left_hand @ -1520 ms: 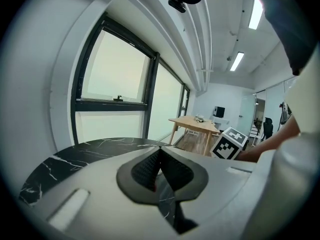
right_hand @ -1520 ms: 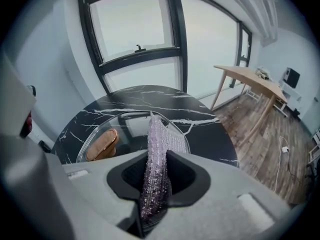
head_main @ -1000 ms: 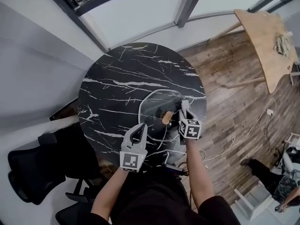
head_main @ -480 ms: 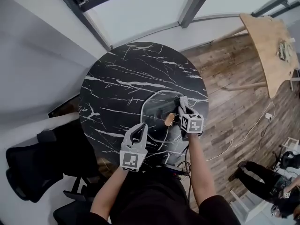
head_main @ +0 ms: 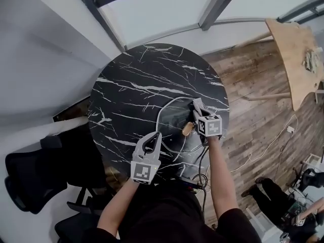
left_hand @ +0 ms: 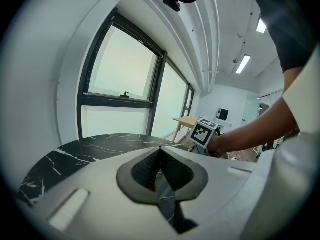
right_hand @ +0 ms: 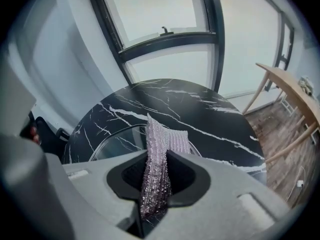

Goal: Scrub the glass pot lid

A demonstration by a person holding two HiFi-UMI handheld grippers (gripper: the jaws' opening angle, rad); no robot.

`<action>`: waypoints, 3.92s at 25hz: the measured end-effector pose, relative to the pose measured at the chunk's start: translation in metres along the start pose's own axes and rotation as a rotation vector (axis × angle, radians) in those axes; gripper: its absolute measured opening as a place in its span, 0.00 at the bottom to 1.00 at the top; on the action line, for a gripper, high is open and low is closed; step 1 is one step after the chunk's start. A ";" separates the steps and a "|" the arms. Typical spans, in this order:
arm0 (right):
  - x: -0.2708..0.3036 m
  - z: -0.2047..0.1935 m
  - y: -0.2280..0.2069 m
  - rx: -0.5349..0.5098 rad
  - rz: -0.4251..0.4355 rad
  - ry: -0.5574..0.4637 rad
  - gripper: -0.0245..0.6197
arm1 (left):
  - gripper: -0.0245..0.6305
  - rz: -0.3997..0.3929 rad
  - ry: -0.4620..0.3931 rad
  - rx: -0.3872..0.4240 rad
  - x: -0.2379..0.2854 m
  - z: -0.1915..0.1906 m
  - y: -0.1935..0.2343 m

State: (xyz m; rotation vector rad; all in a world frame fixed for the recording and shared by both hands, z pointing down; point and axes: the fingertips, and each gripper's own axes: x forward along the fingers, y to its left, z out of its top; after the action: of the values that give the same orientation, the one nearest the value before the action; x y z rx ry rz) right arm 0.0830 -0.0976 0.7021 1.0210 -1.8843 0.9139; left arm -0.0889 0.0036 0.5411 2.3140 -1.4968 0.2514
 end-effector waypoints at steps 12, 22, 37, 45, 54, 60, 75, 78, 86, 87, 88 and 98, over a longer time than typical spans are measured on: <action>0.015 0.008 0.043 -0.278 0.073 0.061 0.17 | 0.04 0.016 -0.007 0.002 -0.013 0.000 0.013; 0.027 0.007 0.100 -0.497 0.197 0.129 0.17 | 0.04 0.032 -0.009 -0.004 -0.031 -0.001 0.031; 0.028 -0.035 0.158 -0.972 0.290 0.260 0.17 | 0.04 0.044 -0.001 -0.012 -0.047 -0.007 0.041; 0.019 -0.081 0.186 -1.177 0.331 0.307 0.17 | 0.04 0.049 -0.010 -0.012 -0.053 -0.009 0.037; 0.003 -0.136 0.206 -1.263 0.346 0.287 0.17 | 0.04 0.032 -0.007 -0.007 -0.055 -0.010 0.029; -0.012 -0.163 0.195 -1.264 0.376 0.296 0.17 | 0.04 0.001 0.013 0.002 -0.052 -0.011 0.015; -0.070 -0.234 0.103 -1.209 0.489 0.556 0.16 | 0.04 -0.051 0.001 0.037 -0.046 -0.014 -0.021; -0.084 -0.239 0.073 -1.166 0.486 0.607 0.16 | 0.04 -0.051 0.005 0.037 -0.044 -0.016 -0.025; -0.111 -0.126 0.060 -0.623 0.219 0.060 0.16 | 0.04 -0.038 -0.025 0.038 -0.043 -0.004 -0.032; -0.109 -0.112 0.051 -0.559 0.137 -0.018 0.16 | 0.04 -0.032 -0.029 0.037 -0.043 -0.001 -0.031; -0.109 -0.100 0.043 -0.505 0.064 -0.079 0.16 | 0.04 -0.023 -0.034 0.039 -0.043 0.001 -0.031; -0.099 -0.042 0.062 -0.420 -0.086 -0.280 0.16 | 0.04 0.022 -0.053 0.060 -0.045 0.016 -0.031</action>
State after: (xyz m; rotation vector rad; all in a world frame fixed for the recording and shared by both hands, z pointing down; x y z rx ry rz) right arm 0.0767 -0.0050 0.6198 0.9948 -2.1248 0.3108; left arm -0.0802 0.0469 0.5045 2.3698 -1.5607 0.2461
